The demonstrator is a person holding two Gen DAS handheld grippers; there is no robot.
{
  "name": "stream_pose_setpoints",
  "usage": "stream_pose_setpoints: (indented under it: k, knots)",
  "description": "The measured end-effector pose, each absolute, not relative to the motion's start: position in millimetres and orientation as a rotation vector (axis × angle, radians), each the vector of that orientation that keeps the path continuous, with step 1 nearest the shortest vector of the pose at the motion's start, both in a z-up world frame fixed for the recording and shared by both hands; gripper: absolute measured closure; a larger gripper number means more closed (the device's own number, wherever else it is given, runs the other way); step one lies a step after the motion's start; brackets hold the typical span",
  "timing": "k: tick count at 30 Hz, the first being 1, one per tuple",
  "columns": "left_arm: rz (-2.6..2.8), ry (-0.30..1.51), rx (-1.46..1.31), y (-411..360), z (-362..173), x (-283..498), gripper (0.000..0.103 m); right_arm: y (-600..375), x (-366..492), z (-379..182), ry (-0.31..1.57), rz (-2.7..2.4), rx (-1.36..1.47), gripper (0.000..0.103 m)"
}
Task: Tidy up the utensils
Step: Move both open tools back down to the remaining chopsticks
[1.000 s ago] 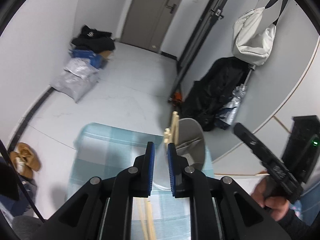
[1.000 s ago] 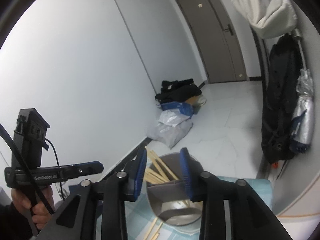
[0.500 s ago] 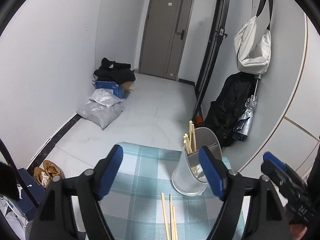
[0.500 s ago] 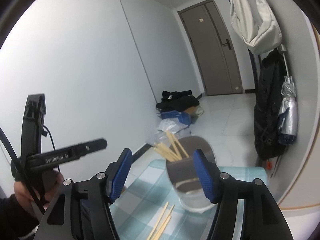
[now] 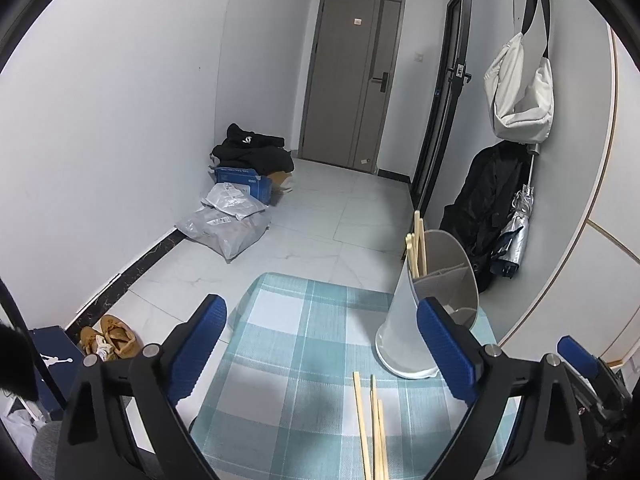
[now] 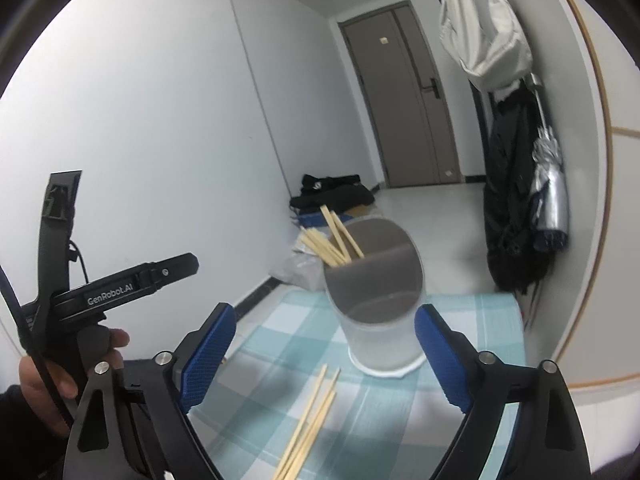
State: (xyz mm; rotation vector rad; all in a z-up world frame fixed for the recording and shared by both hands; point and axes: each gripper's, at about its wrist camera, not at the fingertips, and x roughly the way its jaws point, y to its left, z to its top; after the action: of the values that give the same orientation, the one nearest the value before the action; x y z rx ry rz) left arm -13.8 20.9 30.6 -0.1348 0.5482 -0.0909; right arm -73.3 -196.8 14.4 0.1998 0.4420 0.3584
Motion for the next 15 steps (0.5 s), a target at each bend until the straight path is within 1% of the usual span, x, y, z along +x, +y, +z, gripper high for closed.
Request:
stream_pose_setpoints:
  k: [6, 15]
  knots:
    - [-0.097, 0.545, -0.136, 23, 15, -17, 0.008, -187, -74, -6, 0.490, 0.307, 0.159, 0.010]
    - [-0.063, 0.639, -0.126, 35, -20, -3, 0.008, -173, -66, -37, 0.582, 0.261, 0.101, 0.010]
